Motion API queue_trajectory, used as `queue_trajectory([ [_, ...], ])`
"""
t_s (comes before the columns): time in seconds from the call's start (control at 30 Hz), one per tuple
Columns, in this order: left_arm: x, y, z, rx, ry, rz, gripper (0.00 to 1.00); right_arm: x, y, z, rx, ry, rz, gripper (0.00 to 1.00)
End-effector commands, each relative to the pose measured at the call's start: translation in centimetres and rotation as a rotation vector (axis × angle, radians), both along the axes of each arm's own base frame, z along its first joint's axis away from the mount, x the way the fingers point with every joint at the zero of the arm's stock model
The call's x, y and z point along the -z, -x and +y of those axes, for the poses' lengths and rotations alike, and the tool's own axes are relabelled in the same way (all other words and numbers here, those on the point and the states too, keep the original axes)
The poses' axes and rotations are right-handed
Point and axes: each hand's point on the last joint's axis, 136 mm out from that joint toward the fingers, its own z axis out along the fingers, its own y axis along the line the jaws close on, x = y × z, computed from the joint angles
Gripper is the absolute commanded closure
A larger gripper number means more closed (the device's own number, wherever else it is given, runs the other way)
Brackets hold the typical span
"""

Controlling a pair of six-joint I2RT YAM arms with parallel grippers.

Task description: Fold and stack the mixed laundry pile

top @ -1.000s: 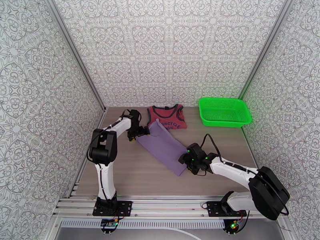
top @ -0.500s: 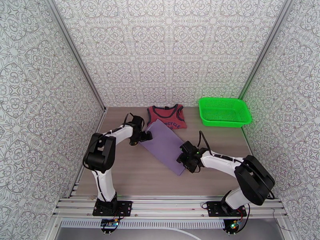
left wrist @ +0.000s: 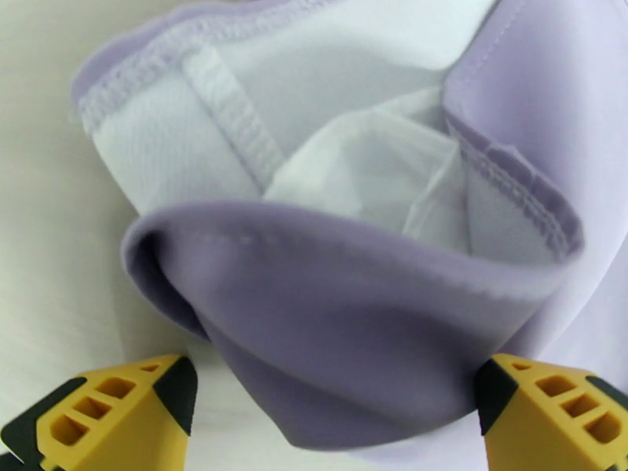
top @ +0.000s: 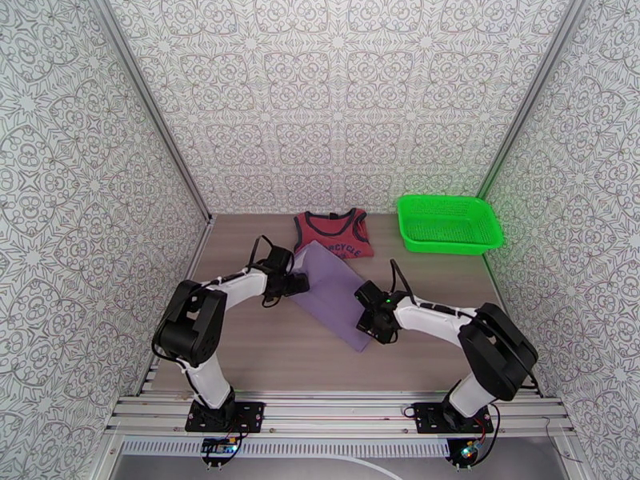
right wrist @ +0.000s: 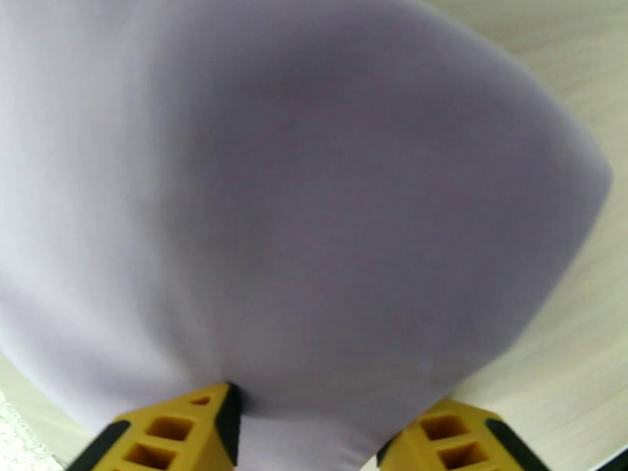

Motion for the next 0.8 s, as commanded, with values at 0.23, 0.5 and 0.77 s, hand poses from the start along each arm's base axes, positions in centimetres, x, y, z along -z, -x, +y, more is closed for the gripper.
queue_trajectory([
  [0.23, -1.7, 4.9, 2.0, -0.013, -0.034, 0.177, 0.01, 4.3, -1.6, 1.3, -0.021, 0.020, -0.004, 0.79],
  [0.5, -7.9, 4.2, 1.8, 0.032, -0.001, 0.060, 0.01, 3.0, -3.4, 0.9, -0.106, 0.085, -0.066, 1.00],
  [0.77, -12.5, 4.6, 3.1, 0.034, 0.014, -0.022, 0.01, -5.1, -4.8, -2.7, -0.401, 0.335, -0.135, 1.00],
])
